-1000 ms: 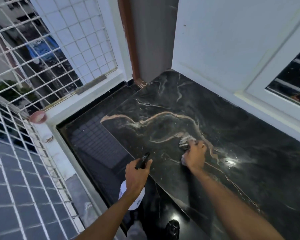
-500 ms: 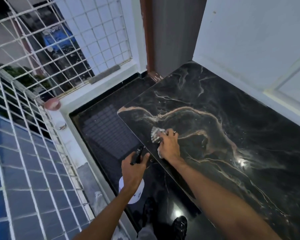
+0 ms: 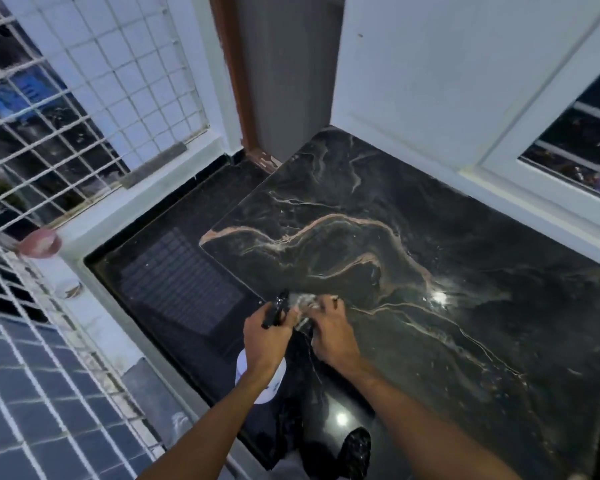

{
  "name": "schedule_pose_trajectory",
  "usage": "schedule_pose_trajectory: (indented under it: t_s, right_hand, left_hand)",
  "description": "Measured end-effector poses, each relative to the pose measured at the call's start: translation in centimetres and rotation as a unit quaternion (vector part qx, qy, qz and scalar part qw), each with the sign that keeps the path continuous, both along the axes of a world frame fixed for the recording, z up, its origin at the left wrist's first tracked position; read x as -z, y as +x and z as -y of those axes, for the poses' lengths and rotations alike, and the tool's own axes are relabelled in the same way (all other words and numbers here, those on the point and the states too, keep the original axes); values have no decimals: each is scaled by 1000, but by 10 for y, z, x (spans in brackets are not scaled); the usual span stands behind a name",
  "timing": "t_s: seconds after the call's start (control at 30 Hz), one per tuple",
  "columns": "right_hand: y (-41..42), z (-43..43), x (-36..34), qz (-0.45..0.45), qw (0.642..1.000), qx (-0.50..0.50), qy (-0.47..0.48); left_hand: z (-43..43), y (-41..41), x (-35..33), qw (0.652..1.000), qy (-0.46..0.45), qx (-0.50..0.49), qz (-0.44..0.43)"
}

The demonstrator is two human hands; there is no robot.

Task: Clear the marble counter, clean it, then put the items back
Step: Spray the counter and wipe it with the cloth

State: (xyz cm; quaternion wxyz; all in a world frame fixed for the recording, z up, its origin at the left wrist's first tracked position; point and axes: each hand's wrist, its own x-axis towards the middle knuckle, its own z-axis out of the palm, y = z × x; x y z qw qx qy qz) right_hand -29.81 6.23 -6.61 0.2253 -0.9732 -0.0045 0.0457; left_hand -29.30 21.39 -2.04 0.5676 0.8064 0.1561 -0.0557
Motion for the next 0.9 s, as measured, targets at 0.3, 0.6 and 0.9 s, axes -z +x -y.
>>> schedule_pose_trajectory:
  t_s: [0.3,0.6,0.9]
  right_hand:
    - [-54,164,-3,-8,950,311,13]
    - [-50,181,0,7,939,342,28]
    - [53,193,-3,15,883,465,61]
  left_hand:
    - [87,-27,-6,988,68,140,-7]
    - [136,-15,-26,988,43,145,11]
    - [121,79,-53,991,25,117,56]
